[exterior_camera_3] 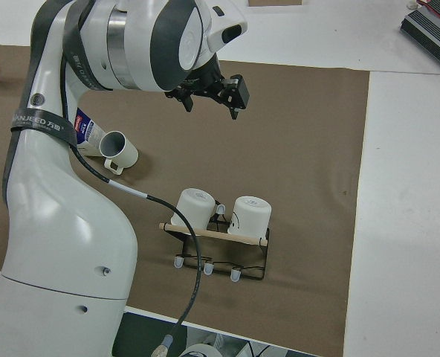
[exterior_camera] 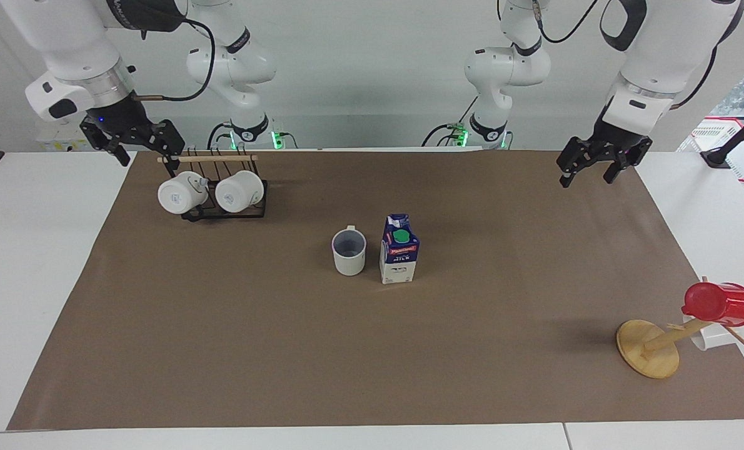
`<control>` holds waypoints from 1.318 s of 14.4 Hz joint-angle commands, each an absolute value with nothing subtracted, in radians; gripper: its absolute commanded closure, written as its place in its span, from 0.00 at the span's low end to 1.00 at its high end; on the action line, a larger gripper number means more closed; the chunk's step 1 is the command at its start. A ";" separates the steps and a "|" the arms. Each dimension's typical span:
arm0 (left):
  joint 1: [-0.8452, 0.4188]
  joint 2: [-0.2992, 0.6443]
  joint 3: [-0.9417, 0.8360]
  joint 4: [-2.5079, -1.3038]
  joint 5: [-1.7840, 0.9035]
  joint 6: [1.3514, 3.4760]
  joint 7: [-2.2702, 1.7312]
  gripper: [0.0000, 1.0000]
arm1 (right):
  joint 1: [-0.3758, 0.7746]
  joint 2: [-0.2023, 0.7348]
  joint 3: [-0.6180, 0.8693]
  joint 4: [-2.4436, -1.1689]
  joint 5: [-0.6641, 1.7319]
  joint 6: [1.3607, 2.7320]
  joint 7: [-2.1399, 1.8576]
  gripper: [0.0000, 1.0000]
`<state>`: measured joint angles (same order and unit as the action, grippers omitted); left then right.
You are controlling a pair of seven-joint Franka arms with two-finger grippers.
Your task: Place cup and milk on table
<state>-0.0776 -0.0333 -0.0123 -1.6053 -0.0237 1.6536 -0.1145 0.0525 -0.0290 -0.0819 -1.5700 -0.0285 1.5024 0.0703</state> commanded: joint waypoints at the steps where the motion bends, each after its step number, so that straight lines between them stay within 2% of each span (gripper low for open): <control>1: -0.028 -0.031 -0.015 -1.566 -0.043 1.591 -0.042 0.00 | 0.058 -0.018 -0.084 -1.546 -0.017 1.468 0.083 0.00; 4: -0.008 -0.026 -0.014 -1.546 -0.043 1.566 -0.023 0.00 | 0.058 -0.018 -0.081 -1.551 -0.017 1.480 0.083 0.00; 19: -0.008 -0.055 -0.020 -1.601 -0.041 1.535 0.027 0.00 | 0.057 -0.025 -0.081 -1.563 -0.015 1.482 0.084 0.00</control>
